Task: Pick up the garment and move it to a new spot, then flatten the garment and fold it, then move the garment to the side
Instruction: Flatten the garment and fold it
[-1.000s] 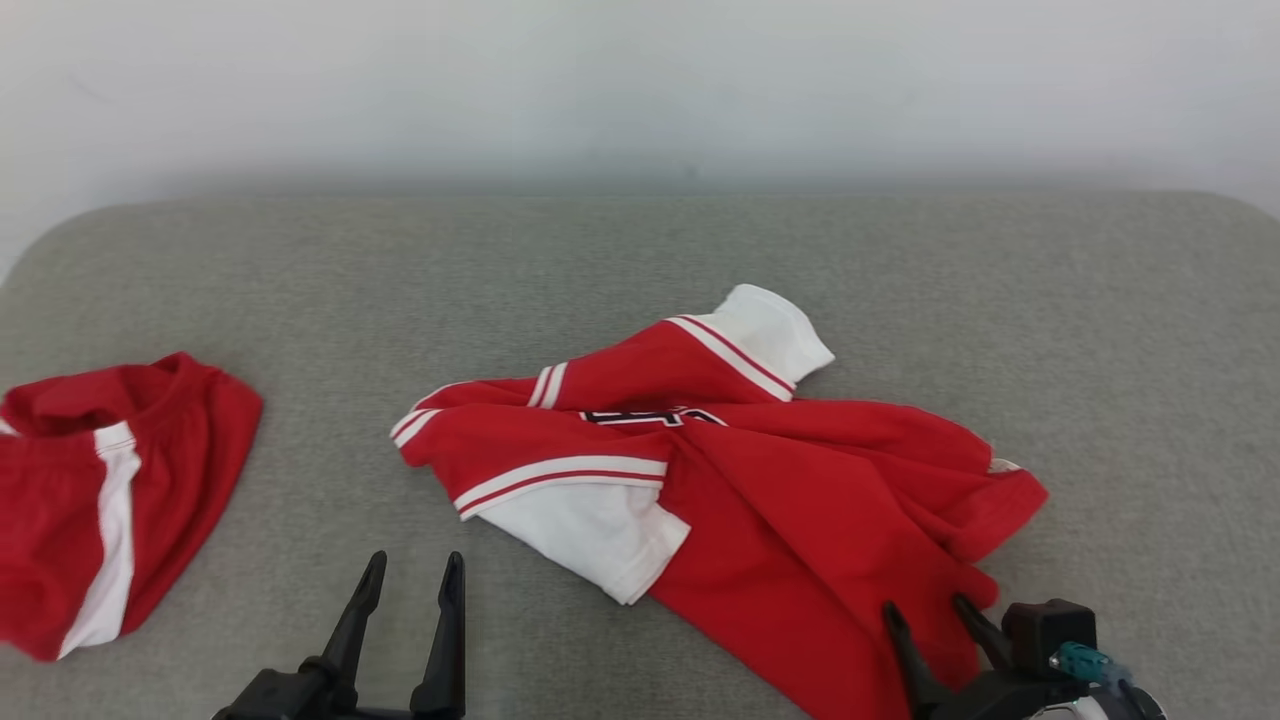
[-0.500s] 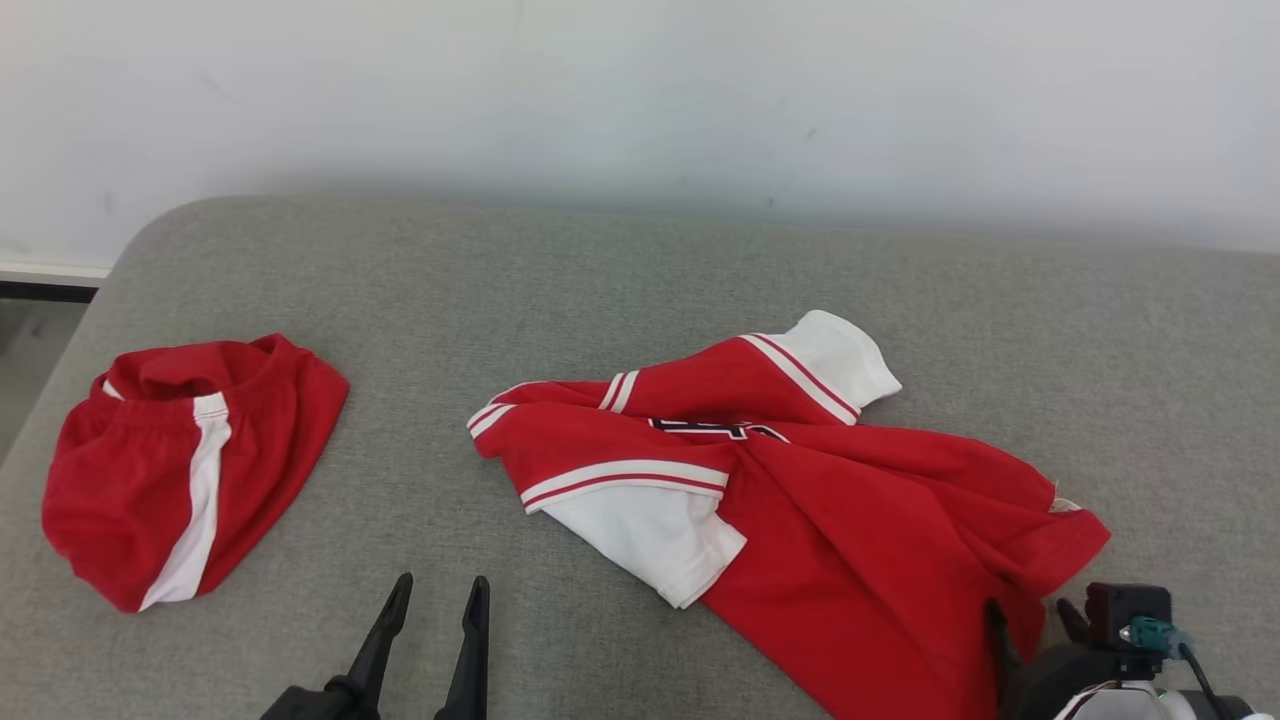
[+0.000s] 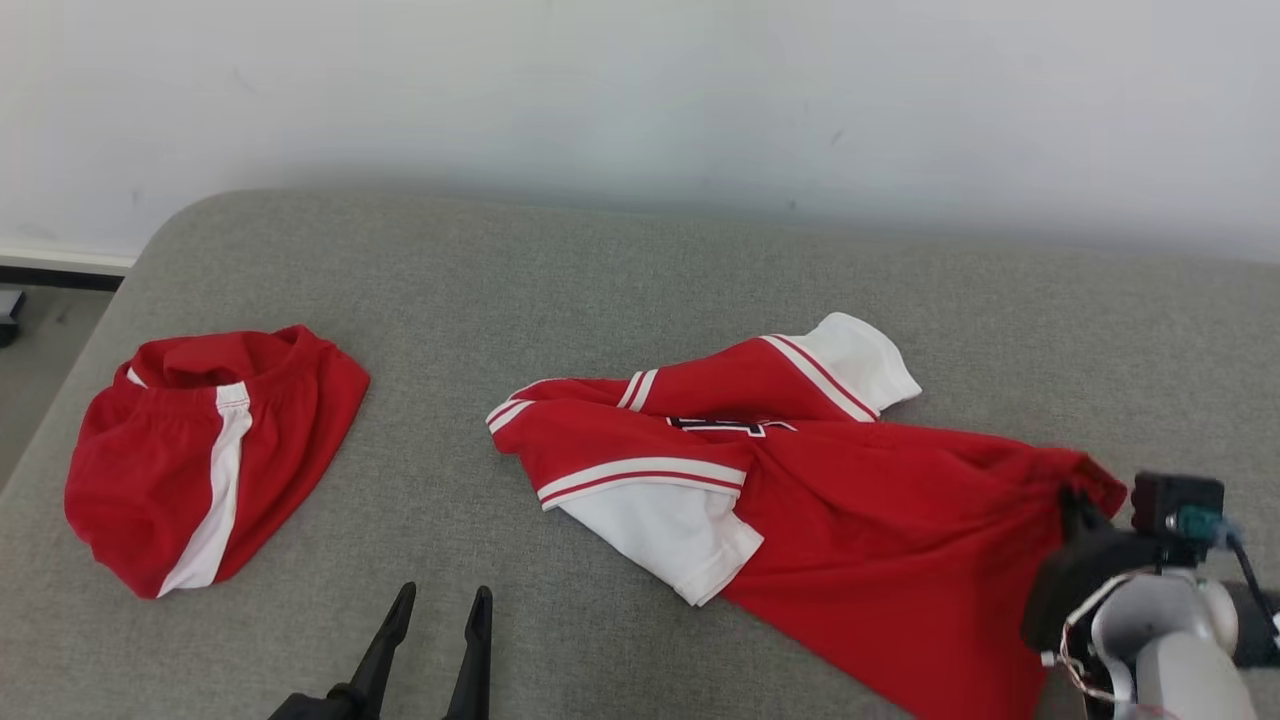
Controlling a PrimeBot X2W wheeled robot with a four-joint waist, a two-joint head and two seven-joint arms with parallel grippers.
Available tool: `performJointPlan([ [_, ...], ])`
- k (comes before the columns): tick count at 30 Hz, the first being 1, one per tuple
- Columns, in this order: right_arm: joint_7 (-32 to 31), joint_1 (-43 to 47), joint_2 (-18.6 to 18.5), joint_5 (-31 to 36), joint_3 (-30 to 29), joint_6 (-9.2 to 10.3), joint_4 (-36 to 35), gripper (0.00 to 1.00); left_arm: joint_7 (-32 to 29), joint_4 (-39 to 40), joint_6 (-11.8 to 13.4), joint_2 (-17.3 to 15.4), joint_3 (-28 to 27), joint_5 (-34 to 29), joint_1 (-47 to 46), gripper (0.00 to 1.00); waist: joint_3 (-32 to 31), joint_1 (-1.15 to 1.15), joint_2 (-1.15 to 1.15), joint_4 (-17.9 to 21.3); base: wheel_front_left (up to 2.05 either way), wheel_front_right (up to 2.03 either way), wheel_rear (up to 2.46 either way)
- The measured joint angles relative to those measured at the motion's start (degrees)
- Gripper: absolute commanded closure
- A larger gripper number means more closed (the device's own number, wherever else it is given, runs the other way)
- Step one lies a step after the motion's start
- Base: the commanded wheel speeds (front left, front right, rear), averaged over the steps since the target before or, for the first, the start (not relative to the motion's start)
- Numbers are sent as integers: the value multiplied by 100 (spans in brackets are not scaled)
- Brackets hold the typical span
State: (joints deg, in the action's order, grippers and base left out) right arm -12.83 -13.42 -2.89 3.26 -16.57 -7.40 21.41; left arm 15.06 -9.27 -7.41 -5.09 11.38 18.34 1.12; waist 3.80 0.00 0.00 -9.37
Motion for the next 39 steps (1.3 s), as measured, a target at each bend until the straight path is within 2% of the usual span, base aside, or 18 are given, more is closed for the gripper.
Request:
performJointPlan([
  [5, 12, -893, -34, 478, -372, 0, 245, 100, 0, -58, 0, -19, 194, 32, -133, 0, 103, -1, 0, -75, 0, 0, 0],
  [12, 304, -1747, -486, 1332, -1367, -5, 925, 100, 0, -157, 0, -9, 635, 102, -410, 0, 241, -1, 0, -421, 0, 0, 0],
  [13, 326, -1802, -508, 1435, -1449, -5, 1035, 86, -1, -190, 0, -9, 695, 108, -437, 0, 263, -1, 0, -479, 0, 0, 0],
  [14, 285, -1841, -522, 1500, -1489, -5, 1165, 9, 0, -223, 0, -9, 748, 113, -471, 0, 283, -1, 0, -534, 0, 0, 0],
  [15, 253, -1856, -527, 1525, -1474, -5, 1310, 0, 0, -250, 0, -8, 810, 131, -500, 0, 302, -1, 0, -587, 0, 0, 0],
  [20, 176, -1742, -389, 1384, -1388, -5, 1646, 0, -73, -486, 0, -8, 1080, 314, -646, 0, 372, -1, 0, -698, 0, 0, 0],
  [25, 582, -1198, -159, 770, -1157, -5, 1215, 0, -222, -925, 48, 56, 1056, 634, -868, 0, 359, -1, 0, -525, 0, 0, 0],
  [29, 865, -577, -34, 188, -795, -5, 504, 0, -426, -1421, 159, 107, 827, 1017, -1196, 0, 314, -1, 0, -245, 0, 0, 0],
  [34, 889, 235, -9, -838, -122, -5, -253, 0, -739, -1987, 151, 155, 606, 1502, -1732, 0, 250, 0, 0, 217, 0, 0, 0],
  [39, 823, 724, -7, -1394, 296, -5, -653, 0, -1028, -2702, 444, 135, 337, 1736, -2213, 0, 238, 0, 0, 687, 0, 0, 0],
])
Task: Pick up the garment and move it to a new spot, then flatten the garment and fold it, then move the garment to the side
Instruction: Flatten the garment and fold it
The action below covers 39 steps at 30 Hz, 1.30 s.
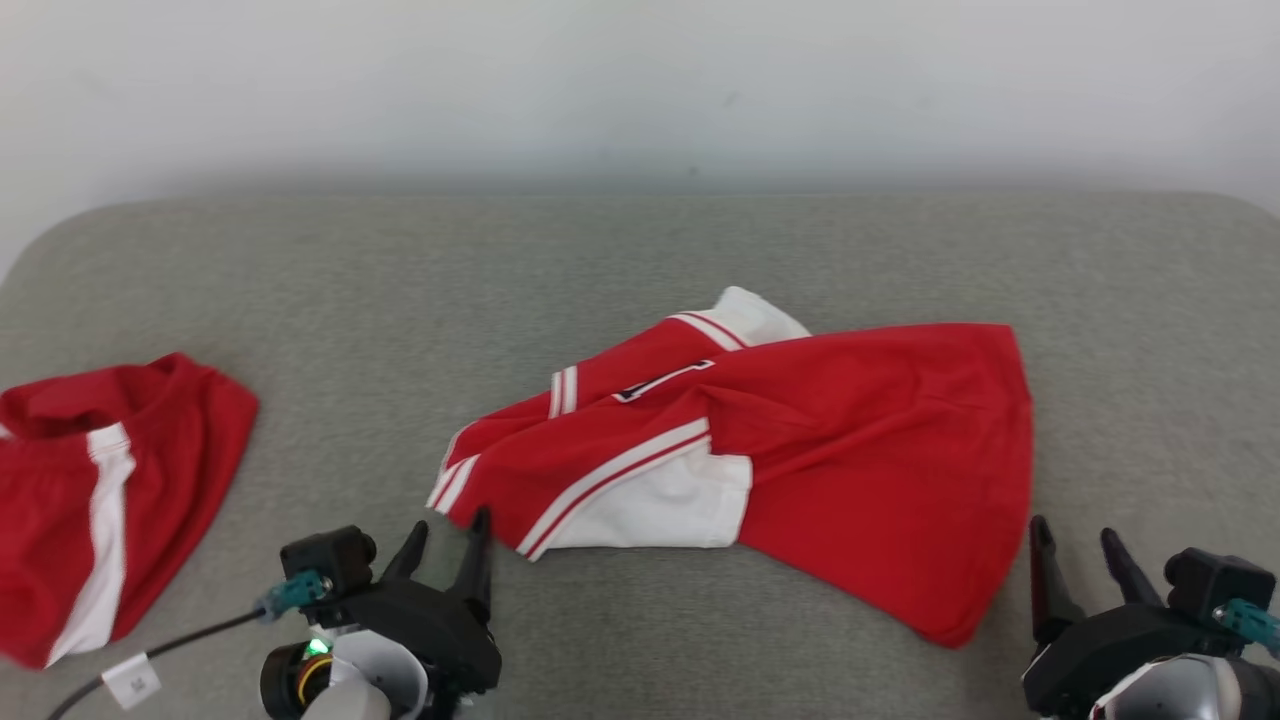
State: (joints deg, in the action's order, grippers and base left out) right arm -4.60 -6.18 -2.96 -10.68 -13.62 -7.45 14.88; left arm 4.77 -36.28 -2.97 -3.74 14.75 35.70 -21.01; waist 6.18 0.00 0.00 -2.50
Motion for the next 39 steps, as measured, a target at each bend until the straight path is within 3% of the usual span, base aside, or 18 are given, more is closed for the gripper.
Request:
performJointPlan([
  [3, -44, 105, 7, -101, 142, 0, -153, 0, -187, -393, 146, 0, -104, 97, -230, 0, 17, 0, 0, 246, 0, 0, 0],
  [7, -65, 118, 3, -111, 164, 0, -297, 0, -370, -711, 134, 13, -177, 322, -395, 0, 46, 0, 0, 441, 0, 0, 0],
  [12, -120, 143, 3, -118, 153, 0, -464, 0, -475, -827, -219, 47, -63, 672, -496, 0, 99, 0, 0, 610, 0, 0, 0],
  [13, -131, 151, 3, -119, 152, 0, -471, 0, -379, -809, -274, 57, -14, 683, -496, 13, 98, 0, 0, 617, 0, 0, 0],
  [14, -145, 158, 4, -119, 155, 0, -475, 0, -287, -794, -316, 64, 41, 686, -496, 85, 88, 0, 0, 617, 0, 0, 0],
  [15, -145, 162, 5, -122, 159, 0, -482, 0, -136, -769, -355, 68, 86, 684, -495, 100, 74, 0, 0, 615, 0, 0, 0],
  [21, -152, 310, 7, -141, 120, 0, -532, 0, 370, -137, -409, -125, 189, 654, -470, 100, -91, 0, 0, 534, 0, 0, 0],
  [24, -167, 410, 5, -141, 30, 0, -555, 0, 210, 541, -237, -218, 259, 591, -169, 100, -167, 0, 0, 445, 0, 0, 0],
  [25, -169, 470, 5, -143, -27, 0, -561, 0, 1, 1170, -15, -286, 275, 589, 137, 100, -215, 0, 0, 369, 0, 0, 0],
  [33, -167, 519, 5, -215, -10, 0, -567, 0, -1140, 4214, 985, -570, 385, 583, 1178, 100, -335, 0, 0, 171, 0, 0, 0],
  [36, -166, 508, 8, -231, 15, 0, -576, 0, -1544, 4504, 1239, -615, 457, 575, 1234, 100, -294, 1, 0, 203, 0, 0, 0],
  [38, -164, 487, 4, -225, -2, 0, -592, 0, -1660, 4106, 1359, -619, 458, 492, 942, 100, -232, 1, 0, 226, 0, 0, 0],
  [39, -165, 469, 4, -224, 3, 0, -601, 0, -1605, 3761, 1384, -620, 427, 361, 655, 35, -196, 0, 0, 236, 0, 0, 0],
])
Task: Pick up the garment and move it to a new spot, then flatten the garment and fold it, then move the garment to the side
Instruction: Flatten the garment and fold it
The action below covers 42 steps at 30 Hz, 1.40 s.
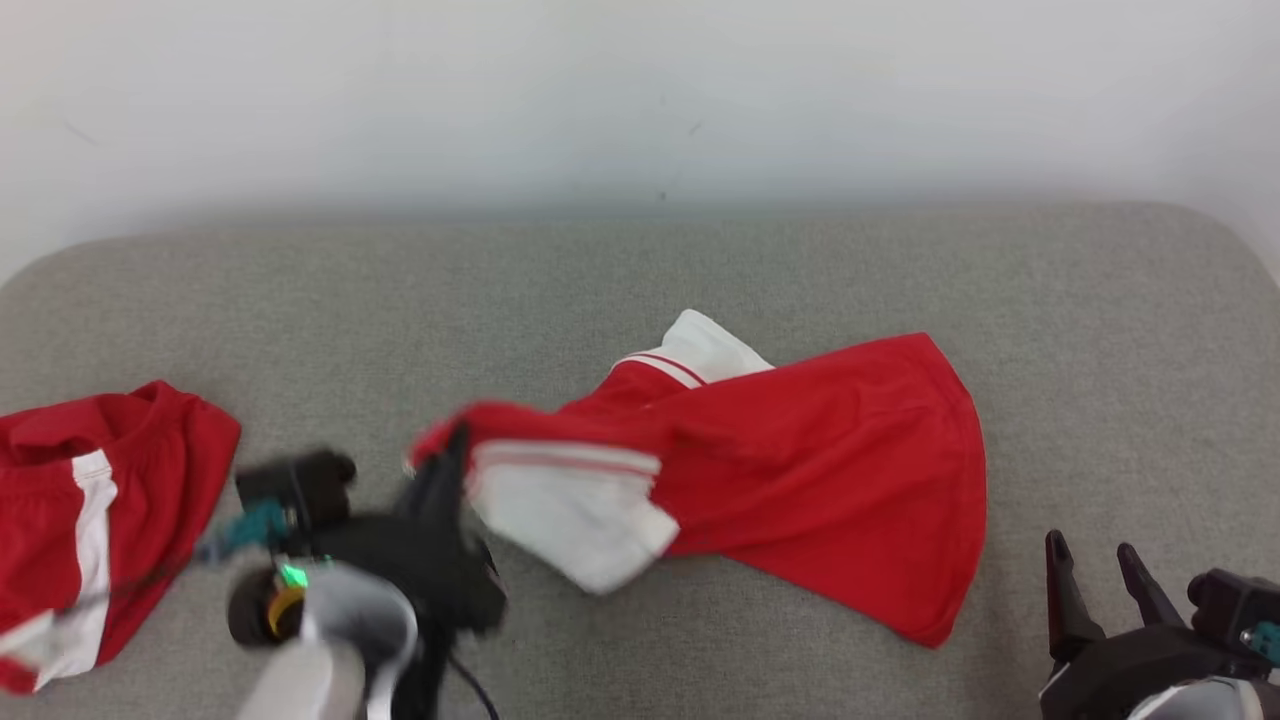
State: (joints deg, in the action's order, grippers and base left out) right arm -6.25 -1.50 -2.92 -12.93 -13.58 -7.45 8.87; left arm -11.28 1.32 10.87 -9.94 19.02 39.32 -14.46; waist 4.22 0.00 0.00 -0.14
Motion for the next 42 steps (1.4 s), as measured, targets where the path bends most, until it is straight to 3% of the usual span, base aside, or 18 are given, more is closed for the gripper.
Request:
performJointPlan([
  [1, -3, -35, 0, 1, 30, 0, 0, 0, 115, -470, 36, 2, -44, -151, -332, 0, 36, 0, 0, 13, 0, 0, 0],
  [6, -30, -235, 5, 1, 358, 0, -3, 0, 905, -2637, -57, 296, -288, -210, -1291, 0, 162, -1, 0, 211, 0, 0, 0],
  [10, -29, -221, -2, -18, 353, 0, -23, 0, 1697, -3396, -501, 493, -461, 22, -1768, 0, 255, -1, 0, 375, 0, 0, 0],
  [15, -25, -175, 3, 0, 218, 0, -22, 0, 2239, -4073, -798, 503, -453, 4, -1900, 0, 317, -1, 0, 396, 0, 0, 0],
  [20, -33, -130, -1, 24, 210, 0, 15, 0, 2492, -4361, -938, 450, -314, -234, -2066, 0, 230, -1, 0, 258, 0, 0, 0],
  [26, -54, -127, 1, -4, 297, 0, 53, 0, 2561, -4710, -725, 194, 77, -888, -2151, 0, 54, -1, 0, 123, 0, 0, 0],
  [29, -47, -105, 3, -8, 286, 0, 63, 0, 2611, -4606, -688, 140, -142, -838, -2210, 0, -2, 0, 0, 82, 0, 0, 0],
  [33, -40, -82, 1, -7, 249, 0, 85, 0, 2632, -4212, -961, 193, -278, -837, -2221, 0, -38, 0, 0, 62, 0, 0, 0],
  [34, -30, -84, 3, -7, 260, 0, 97, 0, 2633, -4173, -1045, 267, -212, -913, -2223, 0, -56, 0, 0, 71, 0, 0, 0],
  [39, -35, -74, 4, -8, 277, 0, 93, 0, 2118, -4663, -992, 226, 194, -1181, -2082, 0, -93, 0, 0, 143, 0, 0, 0],
  [42, -35, -40, 3, -1, 170, 0, 83, 0, 2068, -4571, -1217, 109, 579, -1481, -1958, 0, -107, 0, 0, 188, 0, 0, 0],
])
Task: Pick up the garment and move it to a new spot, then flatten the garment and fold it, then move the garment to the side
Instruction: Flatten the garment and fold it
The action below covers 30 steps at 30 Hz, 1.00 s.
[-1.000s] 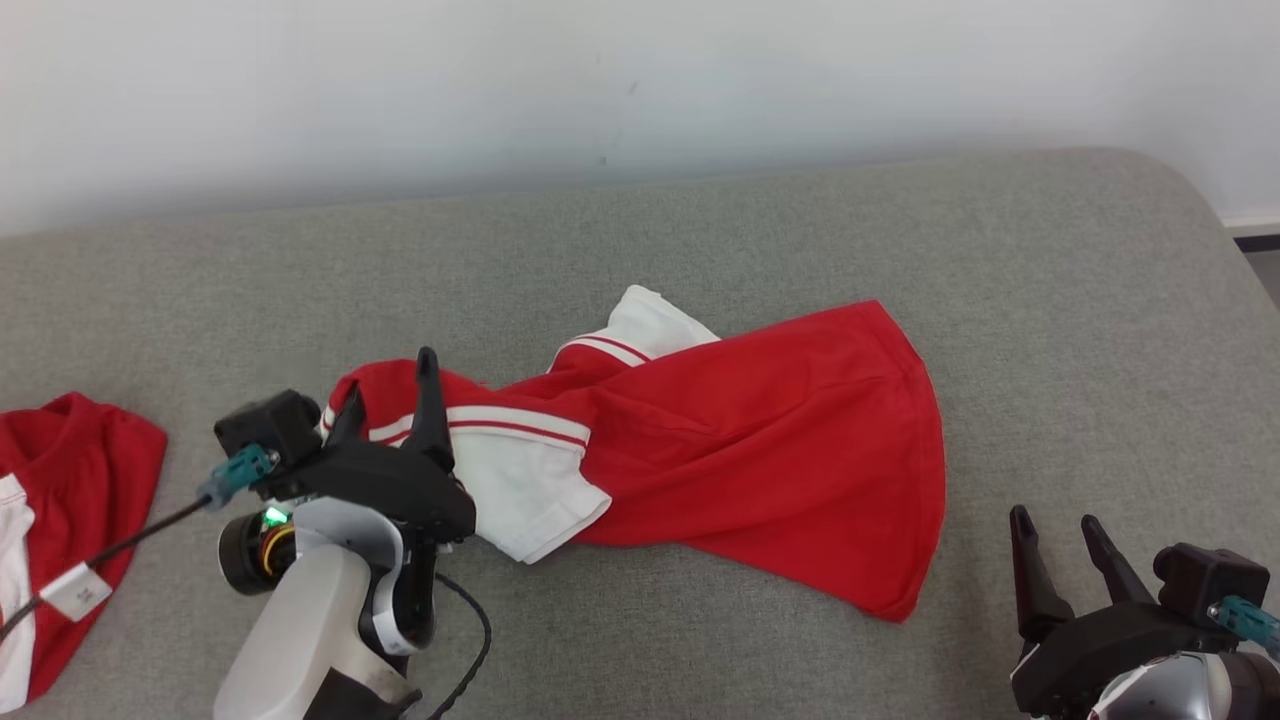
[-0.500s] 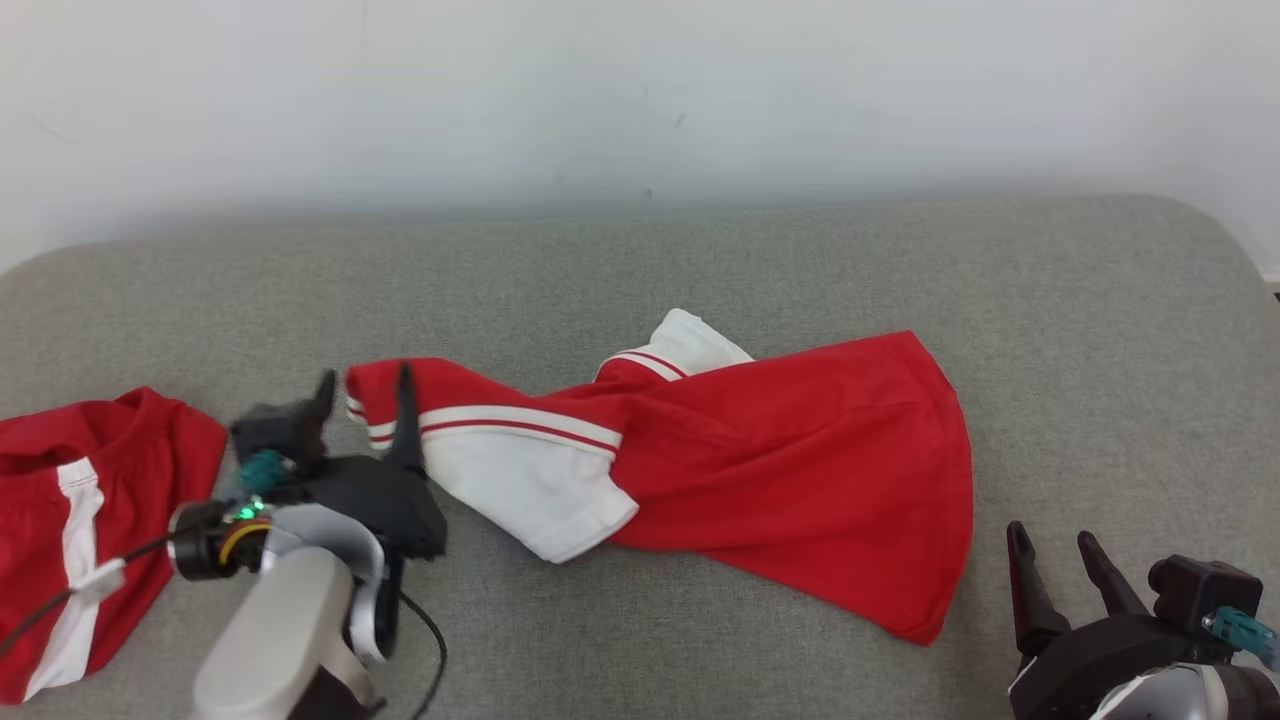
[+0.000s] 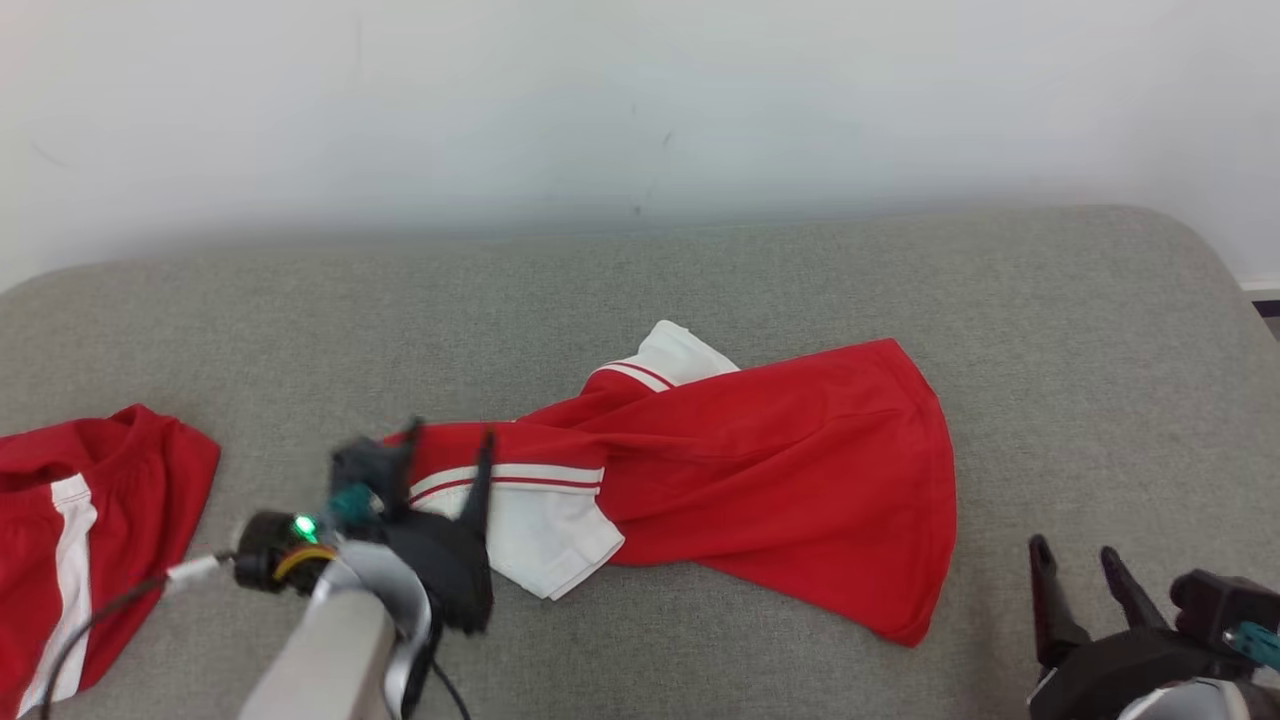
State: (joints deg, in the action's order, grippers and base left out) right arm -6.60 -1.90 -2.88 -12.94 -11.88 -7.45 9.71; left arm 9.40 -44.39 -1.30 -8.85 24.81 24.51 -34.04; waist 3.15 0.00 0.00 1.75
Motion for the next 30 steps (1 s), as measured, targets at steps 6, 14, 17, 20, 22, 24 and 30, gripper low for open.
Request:
performJointPlan([
  [6, -1, 83, 1, 20, -119, 0, -10, 0, -16, 475, -276, -111, 553, -261, 686, 0, -26, 0, 0, 23, 0, 0, 0],
  [14, -27, 97, 0, 14, -100, 0, -34, 0, -464, 1098, -169, -163, 1077, -538, 1318, 0, -5, 0, 0, 57, 0, 0, 0],
  [17, -37, 71, -1, -5, -38, 0, -43, 0, -550, 1010, 59, -155, 1105, -671, 1283, 0, 29, 0, 0, 100, 0, 0, 0],
  [20, -40, 56, 0, -5, -1, 0, -55, 0, -665, 795, 250, -159, 1234, -883, 1144, 0, 68, 0, 0, 168, 0, 0, 0],
  [22, -38, 51, -1, -5, -8, 0, -63, 0, -742, 665, 260, -130, 1303, -916, 1082, 0, 94, 0, 0, 222, 0, 0, 0],
  [24, -36, 47, -1, -7, -16, 0, -68, 0, -724, 538, 325, -104, 1324, -964, 1020, 0, 123, 0, 0, 276, 0, 0, 0],
  [30, -20, 28, -1, -5, -51, 0, -54, 0, -590, 143, 738, -99, 1200, -1034, 886, 100, 186, 0, 0, 375, 0, 0, 0],
])
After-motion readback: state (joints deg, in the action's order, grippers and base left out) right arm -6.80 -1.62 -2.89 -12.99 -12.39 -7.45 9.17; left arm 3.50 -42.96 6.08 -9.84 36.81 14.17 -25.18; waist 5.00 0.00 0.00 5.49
